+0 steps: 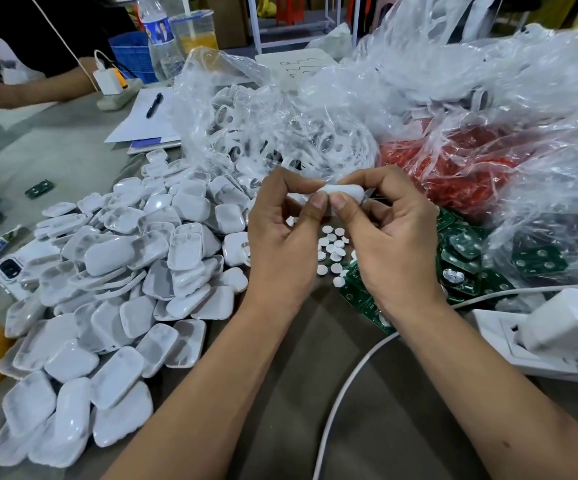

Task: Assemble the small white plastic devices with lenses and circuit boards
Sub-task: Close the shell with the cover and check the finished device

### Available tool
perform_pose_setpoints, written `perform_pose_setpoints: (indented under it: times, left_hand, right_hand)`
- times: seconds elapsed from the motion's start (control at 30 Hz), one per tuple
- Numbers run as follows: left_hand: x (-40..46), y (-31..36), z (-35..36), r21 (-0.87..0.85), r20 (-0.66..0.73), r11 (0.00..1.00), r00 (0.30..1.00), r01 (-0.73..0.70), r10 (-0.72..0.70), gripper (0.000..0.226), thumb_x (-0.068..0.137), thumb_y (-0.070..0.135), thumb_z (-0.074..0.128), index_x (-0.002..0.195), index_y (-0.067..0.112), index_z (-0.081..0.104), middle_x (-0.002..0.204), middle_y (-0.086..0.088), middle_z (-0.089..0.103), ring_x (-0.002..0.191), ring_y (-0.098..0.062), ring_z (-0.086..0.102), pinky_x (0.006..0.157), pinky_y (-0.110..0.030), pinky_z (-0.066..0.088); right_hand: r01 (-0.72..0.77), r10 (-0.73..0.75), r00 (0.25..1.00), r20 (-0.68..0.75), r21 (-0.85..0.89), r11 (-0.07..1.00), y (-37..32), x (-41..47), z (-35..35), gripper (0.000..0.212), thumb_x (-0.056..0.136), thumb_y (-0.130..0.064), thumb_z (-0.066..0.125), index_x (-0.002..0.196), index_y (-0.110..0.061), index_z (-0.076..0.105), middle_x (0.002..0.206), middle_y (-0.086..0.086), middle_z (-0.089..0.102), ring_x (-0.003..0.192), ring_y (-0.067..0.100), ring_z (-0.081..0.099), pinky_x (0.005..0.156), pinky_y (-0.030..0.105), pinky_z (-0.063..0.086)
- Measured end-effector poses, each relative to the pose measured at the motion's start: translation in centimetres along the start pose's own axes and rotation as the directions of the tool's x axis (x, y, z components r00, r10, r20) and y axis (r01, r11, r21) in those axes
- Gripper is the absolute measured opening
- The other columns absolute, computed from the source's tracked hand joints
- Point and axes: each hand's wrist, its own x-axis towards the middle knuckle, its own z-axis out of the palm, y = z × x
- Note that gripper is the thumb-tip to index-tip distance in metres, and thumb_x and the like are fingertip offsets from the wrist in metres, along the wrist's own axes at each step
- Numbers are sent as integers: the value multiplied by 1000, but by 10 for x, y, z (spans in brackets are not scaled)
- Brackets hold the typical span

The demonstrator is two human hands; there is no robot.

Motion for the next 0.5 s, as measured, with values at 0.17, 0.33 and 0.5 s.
perform_pose_setpoints:
  times: [0.17, 0.33, 0.5]
  left_hand:
    - [-1, -1, 2, -6, -21, 1000, 1000, 1, -1, 16, 91, 11, 63, 85, 25, 59, 92, -28, 64, 88, -54, 61, 84, -68, 51]
    - [-3, -3, 1, -36, -12, 999, 999, 30, -30, 16, 91, 12, 63, 85, 25, 60, 93, -28, 67, 89, -54, 63, 83, -69, 53]
    - [0, -4, -2, 0, -15, 997, 997, 76, -76, 4, 92, 18, 68, 92, 21, 64, 105, -27, 67, 96, -46, 67, 86, -65, 54]
  right_hand:
    - [-4, 4, 1000, 6, -13, 1000, 0, 0, 2, 15, 90, -8, 76, 95, -21, 69, 100, 15, 66, 74, 18, 70, 71, 39, 63]
    - [-36, 36, 999, 10, -35, 999, 3, 0, 2, 13, 90, -4, 77, 96, -14, 71, 100, 11, 67, 77, 26, 71, 70, 34, 62]
    - [-57, 57, 998, -6, -22, 998, 7, 5, 0, 16, 89, -6, 77, 99, -17, 71, 106, 18, 68, 92, 31, 73, 83, 52, 62]
